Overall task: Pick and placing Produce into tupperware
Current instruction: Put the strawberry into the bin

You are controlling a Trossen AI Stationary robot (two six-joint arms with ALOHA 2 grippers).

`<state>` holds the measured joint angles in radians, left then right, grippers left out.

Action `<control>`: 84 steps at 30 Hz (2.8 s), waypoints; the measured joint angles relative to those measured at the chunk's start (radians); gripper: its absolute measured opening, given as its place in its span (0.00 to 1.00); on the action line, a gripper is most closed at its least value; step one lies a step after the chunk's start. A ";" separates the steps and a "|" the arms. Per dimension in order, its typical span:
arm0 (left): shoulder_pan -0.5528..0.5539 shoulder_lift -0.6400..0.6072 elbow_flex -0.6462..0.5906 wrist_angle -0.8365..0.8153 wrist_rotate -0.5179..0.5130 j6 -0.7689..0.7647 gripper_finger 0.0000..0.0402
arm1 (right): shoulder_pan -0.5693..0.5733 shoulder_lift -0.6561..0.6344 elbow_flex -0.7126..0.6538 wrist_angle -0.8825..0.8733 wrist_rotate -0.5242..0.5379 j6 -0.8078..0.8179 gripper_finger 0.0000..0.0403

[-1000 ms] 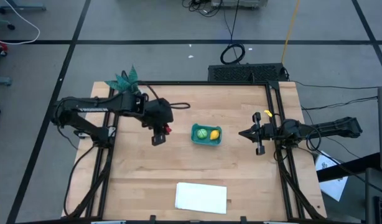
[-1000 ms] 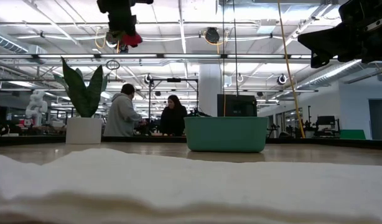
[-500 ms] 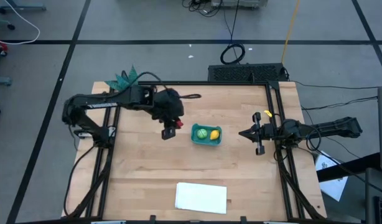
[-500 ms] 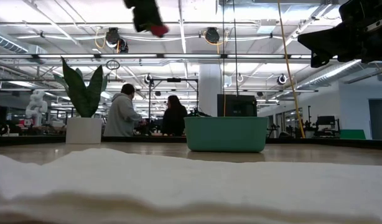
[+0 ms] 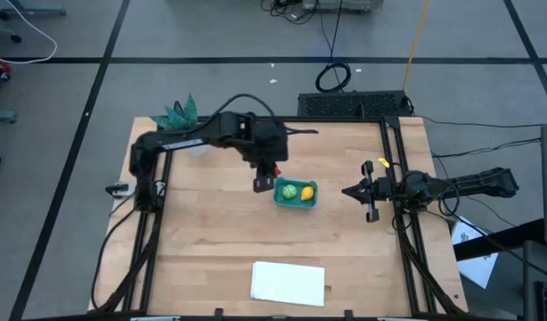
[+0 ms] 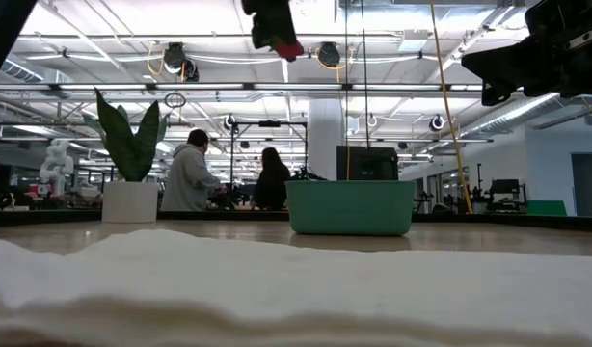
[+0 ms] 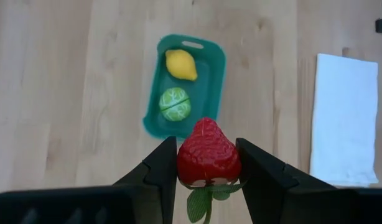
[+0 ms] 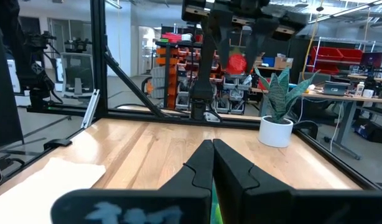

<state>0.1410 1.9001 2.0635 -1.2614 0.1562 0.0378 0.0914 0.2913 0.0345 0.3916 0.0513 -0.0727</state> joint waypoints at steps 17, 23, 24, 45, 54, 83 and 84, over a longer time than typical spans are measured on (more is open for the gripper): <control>0.065 0.188 0.131 0.040 0.107 0.067 0.33 | 0.000 0.000 0.000 0.000 0.000 -0.016 0.00; 0.071 0.209 0.174 0.053 0.109 0.090 0.33 | 0.000 0.000 0.000 0.001 0.000 -0.019 0.00; 0.071 0.209 0.174 0.067 0.109 0.092 0.33 | 0.000 0.000 0.000 0.000 0.001 -0.020 0.00; 0.072 0.207 0.148 0.084 0.107 0.110 0.33 | 0.000 0.000 0.000 0.004 0.004 -0.018 0.00; 0.070 0.208 0.021 0.166 0.106 0.132 0.33 | 0.000 0.000 0.000 -0.008 0.004 -0.018 0.00; 0.088 0.207 -0.317 0.454 0.156 0.118 0.33 | 0.000 0.000 0.000 -0.019 0.004 -0.018 0.00; 0.090 0.207 -0.326 0.470 0.157 0.118 0.33 | 0.000 0.000 0.000 -0.019 0.004 -0.018 0.00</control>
<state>0.2311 2.1075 1.7376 -0.7919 0.3130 0.1555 0.0910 0.2909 0.0349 0.3729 0.0555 -0.0907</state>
